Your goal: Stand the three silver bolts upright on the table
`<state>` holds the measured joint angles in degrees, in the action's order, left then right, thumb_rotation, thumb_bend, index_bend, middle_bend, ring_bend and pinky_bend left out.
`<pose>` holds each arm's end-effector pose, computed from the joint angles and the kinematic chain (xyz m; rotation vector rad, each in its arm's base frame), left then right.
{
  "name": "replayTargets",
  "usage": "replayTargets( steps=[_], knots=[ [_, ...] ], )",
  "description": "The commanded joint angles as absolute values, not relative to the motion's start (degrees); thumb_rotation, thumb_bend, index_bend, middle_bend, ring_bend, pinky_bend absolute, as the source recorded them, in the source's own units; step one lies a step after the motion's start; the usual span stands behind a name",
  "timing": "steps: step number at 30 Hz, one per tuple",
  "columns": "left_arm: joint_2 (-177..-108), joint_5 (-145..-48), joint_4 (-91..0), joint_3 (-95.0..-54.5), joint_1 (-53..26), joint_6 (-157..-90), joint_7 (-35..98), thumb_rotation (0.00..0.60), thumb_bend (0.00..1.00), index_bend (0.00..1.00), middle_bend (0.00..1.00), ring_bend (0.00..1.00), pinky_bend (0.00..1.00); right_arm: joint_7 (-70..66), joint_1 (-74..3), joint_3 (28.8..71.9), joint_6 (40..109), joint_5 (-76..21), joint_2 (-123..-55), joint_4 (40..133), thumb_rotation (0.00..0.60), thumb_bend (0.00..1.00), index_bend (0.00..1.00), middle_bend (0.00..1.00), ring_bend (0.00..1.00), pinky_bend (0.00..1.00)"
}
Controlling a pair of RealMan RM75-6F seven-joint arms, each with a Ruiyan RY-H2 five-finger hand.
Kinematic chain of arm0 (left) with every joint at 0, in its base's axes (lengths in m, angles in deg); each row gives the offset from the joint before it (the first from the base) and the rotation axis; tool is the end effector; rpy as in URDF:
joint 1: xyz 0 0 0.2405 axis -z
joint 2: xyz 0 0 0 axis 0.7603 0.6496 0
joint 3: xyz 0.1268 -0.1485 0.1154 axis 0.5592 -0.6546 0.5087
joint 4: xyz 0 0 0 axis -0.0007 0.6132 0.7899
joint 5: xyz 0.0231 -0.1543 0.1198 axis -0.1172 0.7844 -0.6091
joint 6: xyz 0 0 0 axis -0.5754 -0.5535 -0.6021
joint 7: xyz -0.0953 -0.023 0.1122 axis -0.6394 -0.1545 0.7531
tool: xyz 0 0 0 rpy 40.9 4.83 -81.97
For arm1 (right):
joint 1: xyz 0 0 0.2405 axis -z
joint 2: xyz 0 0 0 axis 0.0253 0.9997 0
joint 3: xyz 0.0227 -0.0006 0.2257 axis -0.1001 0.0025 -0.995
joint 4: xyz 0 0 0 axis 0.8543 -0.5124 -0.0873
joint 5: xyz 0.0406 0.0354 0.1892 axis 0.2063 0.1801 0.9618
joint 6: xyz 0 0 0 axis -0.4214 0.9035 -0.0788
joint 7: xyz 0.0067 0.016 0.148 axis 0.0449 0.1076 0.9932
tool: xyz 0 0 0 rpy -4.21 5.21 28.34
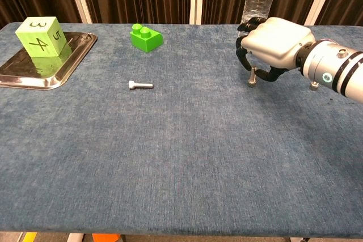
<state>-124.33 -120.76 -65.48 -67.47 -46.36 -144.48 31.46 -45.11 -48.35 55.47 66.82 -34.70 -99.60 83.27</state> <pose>-0.2869 0.1671 0.1490 -1.3743 -0.9665 -0.8646 -0.1316 -0.3438 -0.0214 2.0015 -0.2758 0.6179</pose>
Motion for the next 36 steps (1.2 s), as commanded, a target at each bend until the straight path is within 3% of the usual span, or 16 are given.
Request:
replayTargets(
  steps=[1,23,27,33,36],
  knots=[
    [-124.4,-120.8,-65.5,-67.4,-46.4,-144.5,31.5,0.6,0.16,0.28,0.17,0.01,0.0,-44.7,-48.2,55.2,66.7,-34.5,-99.7,83.1,0.6,0.42,0.54,0.24,0.0,0.0],
    [-124.3,-120.8,-65.6,-67.5,-46.4,-144.3,31.6,0.6,0.16,0.28,0.17,0.01,0.0,-43.5,-46.6,54.8,67.0,-34.7,-99.4,83.7,0.6,0.42,0.43,0.24,0.0,0.0],
    [-124.1,-121.2,-65.5,-67.9,-45.7,-144.2,31.7,0.6,0.16,0.28,0.17,0.01,0.0,-42.0,-45.8,54.1,68.6,-35.2,-98.3,85.8,0.6,0.42,0.35,0.23,0.0,0.0],
    [-121.7,-123.8,-68.0,-70.2,-41.3,-141.8,32.8,0.6,0.16,0.28,0.17,0.01,0.0,-33.0,-39.7,52.8,77.6,-37.6,-89.3,98.3,0.6,0.4,0.28,0.22,0.0,0.0],
    [-120.5,-124.9,-70.3,-71.7,-37.8,-138.7,33.2,0.6,0.16,0.28,0.17,0.01,0.0,-28.8,-35.5,53.6,82.1,-39.2,-83.5,103.9,0.6,0.26,0.28,0.22,0.0,0.0]
  ],
)
